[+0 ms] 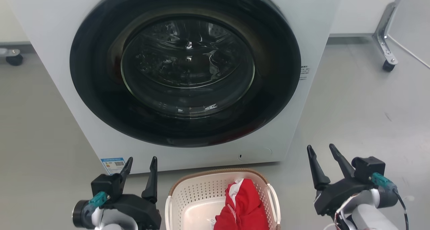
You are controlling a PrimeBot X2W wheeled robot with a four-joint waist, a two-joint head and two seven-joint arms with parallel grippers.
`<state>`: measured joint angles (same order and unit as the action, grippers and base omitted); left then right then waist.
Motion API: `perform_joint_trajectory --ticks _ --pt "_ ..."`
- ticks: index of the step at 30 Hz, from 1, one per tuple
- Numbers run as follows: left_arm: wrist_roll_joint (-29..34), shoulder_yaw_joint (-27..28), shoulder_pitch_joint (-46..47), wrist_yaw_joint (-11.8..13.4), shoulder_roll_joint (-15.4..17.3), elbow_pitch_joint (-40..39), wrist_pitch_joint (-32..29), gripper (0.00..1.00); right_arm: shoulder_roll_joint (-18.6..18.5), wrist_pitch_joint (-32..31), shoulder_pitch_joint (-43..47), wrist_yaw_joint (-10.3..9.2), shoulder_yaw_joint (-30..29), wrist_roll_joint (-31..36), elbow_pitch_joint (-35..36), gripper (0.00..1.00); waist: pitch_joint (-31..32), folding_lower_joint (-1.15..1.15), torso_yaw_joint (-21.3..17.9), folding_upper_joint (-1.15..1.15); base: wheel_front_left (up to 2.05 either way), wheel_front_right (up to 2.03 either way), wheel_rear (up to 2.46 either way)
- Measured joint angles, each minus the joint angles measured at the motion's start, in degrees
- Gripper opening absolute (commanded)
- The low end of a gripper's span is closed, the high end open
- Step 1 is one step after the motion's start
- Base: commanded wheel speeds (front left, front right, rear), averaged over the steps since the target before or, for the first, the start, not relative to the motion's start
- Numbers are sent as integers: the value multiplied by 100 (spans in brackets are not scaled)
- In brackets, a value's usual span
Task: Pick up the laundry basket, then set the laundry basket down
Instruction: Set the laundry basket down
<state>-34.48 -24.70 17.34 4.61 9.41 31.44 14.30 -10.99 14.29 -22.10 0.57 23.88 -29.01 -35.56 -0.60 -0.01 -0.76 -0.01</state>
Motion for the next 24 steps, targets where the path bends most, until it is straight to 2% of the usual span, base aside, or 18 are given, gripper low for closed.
perform_joint_trajectory --ticks 10,24 --pt "310 358 -1054 182 194 -1399 1 100 -116 0 943 -314 -110 272 981 100 319 0 -34 1 0 0 0" --pt "605 626 -1888 247 236 -2212 1 100 -269 0 1655 -517 -281 439 1847 100 378 0 -71 0 0 0 0"
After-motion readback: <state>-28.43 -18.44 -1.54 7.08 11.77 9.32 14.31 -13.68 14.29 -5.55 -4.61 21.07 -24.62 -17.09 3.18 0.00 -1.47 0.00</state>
